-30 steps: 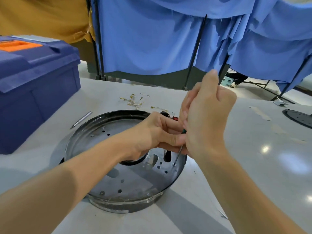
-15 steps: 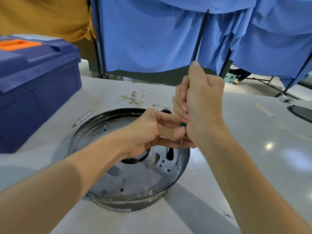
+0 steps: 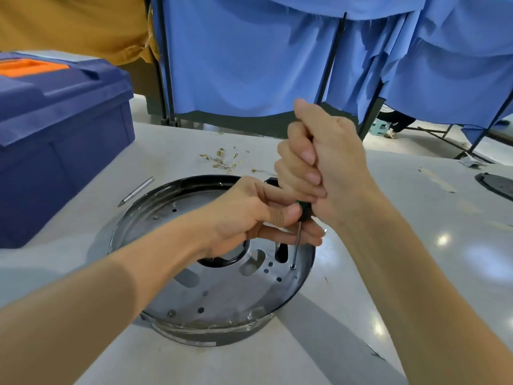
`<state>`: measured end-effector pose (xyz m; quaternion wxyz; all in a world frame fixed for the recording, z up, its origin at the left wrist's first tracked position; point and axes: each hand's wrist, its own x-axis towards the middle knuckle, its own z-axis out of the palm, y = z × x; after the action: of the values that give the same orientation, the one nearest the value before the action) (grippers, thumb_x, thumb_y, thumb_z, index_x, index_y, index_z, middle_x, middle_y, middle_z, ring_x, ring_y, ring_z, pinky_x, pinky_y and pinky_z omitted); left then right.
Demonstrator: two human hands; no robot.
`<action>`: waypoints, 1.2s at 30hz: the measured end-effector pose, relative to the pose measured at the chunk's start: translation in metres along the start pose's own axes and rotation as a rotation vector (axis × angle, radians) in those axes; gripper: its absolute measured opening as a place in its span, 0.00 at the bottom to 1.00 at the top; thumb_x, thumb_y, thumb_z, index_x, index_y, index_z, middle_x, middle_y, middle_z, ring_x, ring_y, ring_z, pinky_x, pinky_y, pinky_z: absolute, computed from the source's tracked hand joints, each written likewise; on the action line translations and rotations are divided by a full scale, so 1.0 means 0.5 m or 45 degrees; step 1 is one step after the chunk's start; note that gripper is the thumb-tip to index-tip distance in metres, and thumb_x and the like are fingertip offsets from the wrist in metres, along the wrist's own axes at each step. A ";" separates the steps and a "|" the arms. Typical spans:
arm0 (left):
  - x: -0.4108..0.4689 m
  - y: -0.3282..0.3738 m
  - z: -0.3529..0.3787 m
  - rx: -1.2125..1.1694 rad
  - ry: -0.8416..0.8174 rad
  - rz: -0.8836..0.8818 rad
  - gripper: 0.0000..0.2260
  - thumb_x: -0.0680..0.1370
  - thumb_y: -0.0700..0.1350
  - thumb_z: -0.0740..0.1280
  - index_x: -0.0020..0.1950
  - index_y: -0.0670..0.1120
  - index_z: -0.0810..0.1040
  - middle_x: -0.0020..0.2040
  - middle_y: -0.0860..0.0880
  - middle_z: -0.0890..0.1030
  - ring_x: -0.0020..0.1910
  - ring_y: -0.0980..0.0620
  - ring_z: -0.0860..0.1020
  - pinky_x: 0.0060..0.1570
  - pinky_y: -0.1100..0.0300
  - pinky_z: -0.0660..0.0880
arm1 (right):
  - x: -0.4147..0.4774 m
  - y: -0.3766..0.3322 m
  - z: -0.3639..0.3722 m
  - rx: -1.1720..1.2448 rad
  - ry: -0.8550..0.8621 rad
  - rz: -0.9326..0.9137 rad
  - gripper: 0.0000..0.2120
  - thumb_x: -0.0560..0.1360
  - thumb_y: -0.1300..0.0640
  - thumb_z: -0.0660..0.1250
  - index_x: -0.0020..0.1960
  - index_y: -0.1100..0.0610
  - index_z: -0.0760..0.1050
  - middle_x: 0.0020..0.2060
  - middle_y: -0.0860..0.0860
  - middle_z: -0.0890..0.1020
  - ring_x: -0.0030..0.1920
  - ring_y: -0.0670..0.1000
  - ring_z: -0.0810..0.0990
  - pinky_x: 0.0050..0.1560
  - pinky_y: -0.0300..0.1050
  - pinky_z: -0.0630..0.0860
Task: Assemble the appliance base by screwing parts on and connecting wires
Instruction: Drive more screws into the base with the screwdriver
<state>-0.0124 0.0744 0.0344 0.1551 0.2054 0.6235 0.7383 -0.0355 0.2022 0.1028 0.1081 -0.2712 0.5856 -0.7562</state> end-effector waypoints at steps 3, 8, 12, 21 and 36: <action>0.004 -0.002 0.004 -0.027 0.053 0.027 0.10 0.71 0.45 0.72 0.50 0.46 0.86 0.46 0.42 0.86 0.48 0.43 0.85 0.50 0.53 0.81 | -0.007 0.013 0.016 -0.190 0.498 -0.283 0.31 0.83 0.58 0.52 0.20 0.59 0.60 0.14 0.50 0.61 0.14 0.49 0.57 0.21 0.32 0.56; 0.001 0.000 0.014 0.050 0.185 0.023 0.10 0.69 0.42 0.73 0.49 0.43 0.86 0.43 0.42 0.86 0.43 0.46 0.85 0.43 0.58 0.81 | -0.031 0.030 0.035 -0.352 0.820 -0.480 0.35 0.85 0.51 0.49 0.20 0.59 0.63 0.15 0.51 0.65 0.17 0.51 0.62 0.24 0.39 0.60; -0.006 0.006 0.026 0.034 0.150 0.002 0.12 0.69 0.41 0.74 0.52 0.41 0.85 0.45 0.41 0.86 0.45 0.43 0.85 0.44 0.58 0.81 | -0.036 0.018 0.014 -0.231 0.784 -0.306 0.34 0.83 0.52 0.54 0.18 0.54 0.66 0.16 0.50 0.68 0.17 0.50 0.64 0.22 0.39 0.62; 0.001 0.002 0.022 0.122 0.159 -0.010 0.07 0.77 0.40 0.68 0.51 0.42 0.85 0.43 0.41 0.85 0.47 0.40 0.84 0.50 0.51 0.81 | 0.001 -0.047 -0.038 -0.093 -0.093 0.179 0.32 0.79 0.42 0.55 0.26 0.64 0.74 0.23 0.60 0.75 0.23 0.56 0.73 0.28 0.40 0.74; 0.004 0.008 0.019 0.026 0.033 0.055 0.06 0.75 0.42 0.70 0.47 0.40 0.84 0.40 0.42 0.84 0.40 0.43 0.84 0.47 0.57 0.80 | 0.001 0.004 -0.005 -0.093 0.199 -0.166 0.32 0.83 0.53 0.56 0.20 0.58 0.64 0.15 0.53 0.64 0.15 0.51 0.60 0.20 0.37 0.60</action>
<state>-0.0095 0.0827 0.0401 0.1288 0.2107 0.6283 0.7377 -0.0375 0.2035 0.1008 0.0025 -0.2527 0.6005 -0.7587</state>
